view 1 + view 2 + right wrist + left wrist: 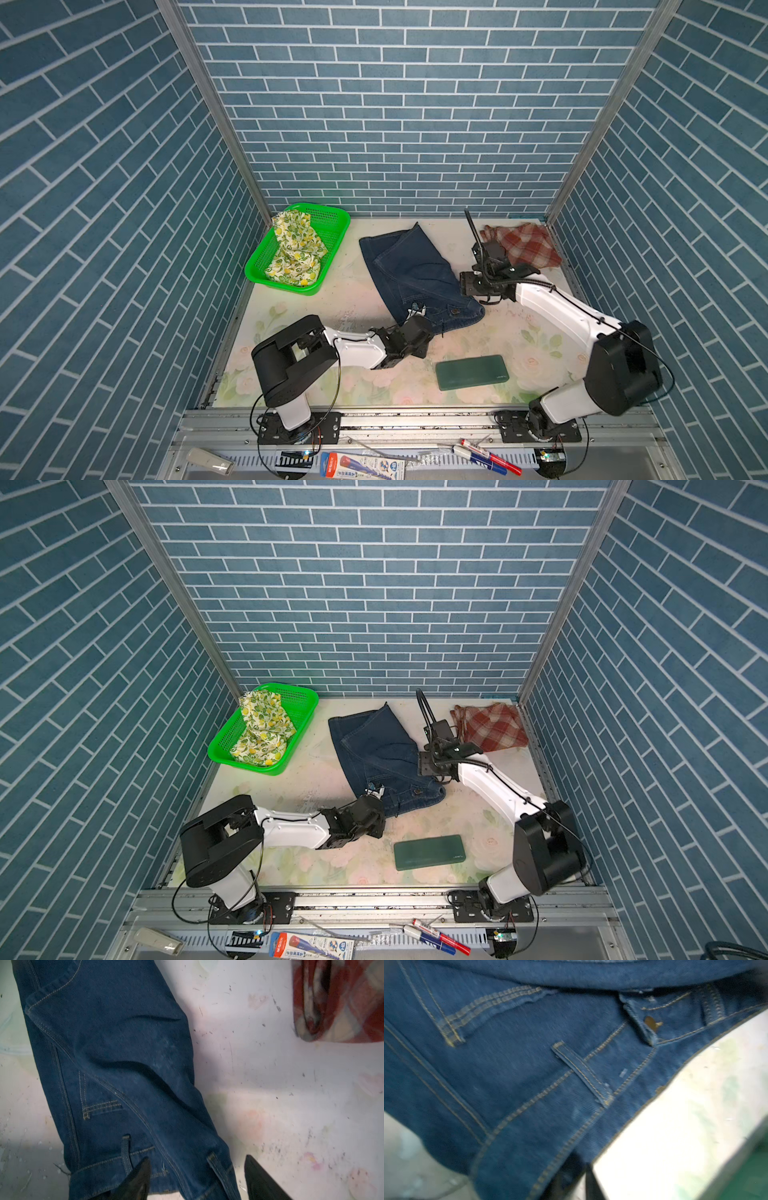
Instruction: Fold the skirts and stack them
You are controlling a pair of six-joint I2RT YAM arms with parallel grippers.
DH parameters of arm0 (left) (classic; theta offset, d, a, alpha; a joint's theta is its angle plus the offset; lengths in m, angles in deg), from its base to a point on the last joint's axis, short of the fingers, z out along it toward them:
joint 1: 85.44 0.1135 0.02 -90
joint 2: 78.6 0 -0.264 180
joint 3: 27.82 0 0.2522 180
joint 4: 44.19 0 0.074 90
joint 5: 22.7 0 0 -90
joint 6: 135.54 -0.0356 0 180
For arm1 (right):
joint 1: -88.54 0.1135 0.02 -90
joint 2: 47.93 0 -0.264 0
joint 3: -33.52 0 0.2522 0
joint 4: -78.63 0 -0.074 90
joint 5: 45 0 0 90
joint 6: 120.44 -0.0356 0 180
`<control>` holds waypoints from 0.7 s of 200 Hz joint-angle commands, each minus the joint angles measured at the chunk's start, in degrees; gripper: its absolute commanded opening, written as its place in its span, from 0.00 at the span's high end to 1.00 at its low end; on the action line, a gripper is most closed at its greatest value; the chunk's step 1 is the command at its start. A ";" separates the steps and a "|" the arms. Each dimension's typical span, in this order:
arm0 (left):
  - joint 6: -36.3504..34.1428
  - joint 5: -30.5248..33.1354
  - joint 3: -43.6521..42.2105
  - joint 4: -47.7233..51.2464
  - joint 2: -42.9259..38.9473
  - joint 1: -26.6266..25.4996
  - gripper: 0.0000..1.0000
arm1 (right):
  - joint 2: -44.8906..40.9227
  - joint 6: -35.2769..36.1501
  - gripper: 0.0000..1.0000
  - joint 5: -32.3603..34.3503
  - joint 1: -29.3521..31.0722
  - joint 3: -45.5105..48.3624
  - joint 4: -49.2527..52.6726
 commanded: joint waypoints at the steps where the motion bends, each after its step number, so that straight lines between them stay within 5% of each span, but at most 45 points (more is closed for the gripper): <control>1: -0.49 -0.16 -1.41 8.65 -2.42 0.09 0.48 | -4.32 -0.20 0.29 2.24 -0.23 3.94 -1.35; 24: -1.03 1.26 -2.57 11.87 -8.46 0.37 0.38 | -6.94 -0.71 0.29 3.79 -0.22 5.98 -0.87; 79: -1.04 -1.46 -1.22 21.08 -25.96 8.85 0.37 | -8.71 -1.17 0.29 2.72 -0.23 8.86 -2.27; 140: 1.90 -8.58 11.46 19.18 -13.18 26.06 0.33 | -10.89 -0.91 0.30 2.30 0.13 12.50 -3.46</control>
